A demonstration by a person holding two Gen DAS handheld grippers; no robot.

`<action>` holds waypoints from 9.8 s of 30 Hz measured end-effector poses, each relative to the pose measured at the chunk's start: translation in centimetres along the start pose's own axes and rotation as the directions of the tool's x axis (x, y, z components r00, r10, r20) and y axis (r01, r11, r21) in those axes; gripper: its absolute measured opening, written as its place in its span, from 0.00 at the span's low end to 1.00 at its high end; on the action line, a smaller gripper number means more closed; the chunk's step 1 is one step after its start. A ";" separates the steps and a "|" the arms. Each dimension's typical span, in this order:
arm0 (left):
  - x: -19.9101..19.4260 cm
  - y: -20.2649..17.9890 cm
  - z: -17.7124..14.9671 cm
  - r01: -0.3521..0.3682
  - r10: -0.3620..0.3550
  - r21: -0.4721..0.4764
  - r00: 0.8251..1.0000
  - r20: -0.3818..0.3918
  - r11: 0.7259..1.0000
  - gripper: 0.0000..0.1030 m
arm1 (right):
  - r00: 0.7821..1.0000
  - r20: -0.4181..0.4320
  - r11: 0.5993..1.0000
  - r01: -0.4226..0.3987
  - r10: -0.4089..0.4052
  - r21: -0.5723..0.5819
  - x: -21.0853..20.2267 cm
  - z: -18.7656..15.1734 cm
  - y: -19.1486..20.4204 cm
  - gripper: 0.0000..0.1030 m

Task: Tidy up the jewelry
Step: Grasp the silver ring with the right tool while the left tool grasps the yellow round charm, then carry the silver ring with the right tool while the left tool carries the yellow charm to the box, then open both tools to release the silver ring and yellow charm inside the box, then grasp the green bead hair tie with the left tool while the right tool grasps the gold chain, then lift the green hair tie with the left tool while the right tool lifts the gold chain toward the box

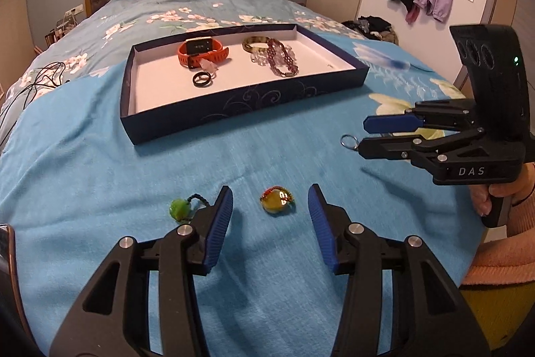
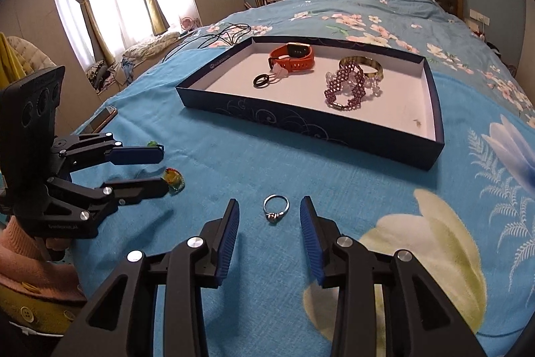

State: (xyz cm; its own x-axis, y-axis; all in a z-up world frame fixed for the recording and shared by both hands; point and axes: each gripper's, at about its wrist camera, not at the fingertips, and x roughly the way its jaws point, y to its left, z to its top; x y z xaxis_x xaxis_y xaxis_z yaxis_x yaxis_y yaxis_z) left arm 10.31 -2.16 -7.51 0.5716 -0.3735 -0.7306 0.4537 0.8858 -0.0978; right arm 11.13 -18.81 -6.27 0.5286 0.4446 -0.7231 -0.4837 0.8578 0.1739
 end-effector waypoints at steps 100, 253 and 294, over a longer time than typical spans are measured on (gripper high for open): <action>-0.9 1.5 6.8 -0.054 0.061 -0.049 0.987 0.151 0.997 0.19 | 0.982 0.169 0.996 0.085 -0.080 -0.018 -2.5 5.5 -1.4 0.14; -0.5 3.8 0.5 -0.081 0.081 -0.106 0.997 0.000 0.991 0.23 | 0.994 0.026 0.989 0.102 -0.106 0.107 -2.0 -1.6 -3.8 0.05; -2.7 1.0 5.2 -0.030 0.037 -0.047 0.988 0.150 0.998 0.23 | 0.981 0.184 0.997 0.047 -0.058 0.063 -3.8 3.0 -2.0 0.05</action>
State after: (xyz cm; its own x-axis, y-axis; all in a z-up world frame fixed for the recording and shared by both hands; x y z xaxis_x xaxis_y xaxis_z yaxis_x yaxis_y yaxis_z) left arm 12.79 -1.68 -2.13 0.6838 -0.3775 -0.6245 0.4037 0.9086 -0.1072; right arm 12.17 -21.40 -1.89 0.6752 0.4336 -0.5968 -0.4131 0.8925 0.1812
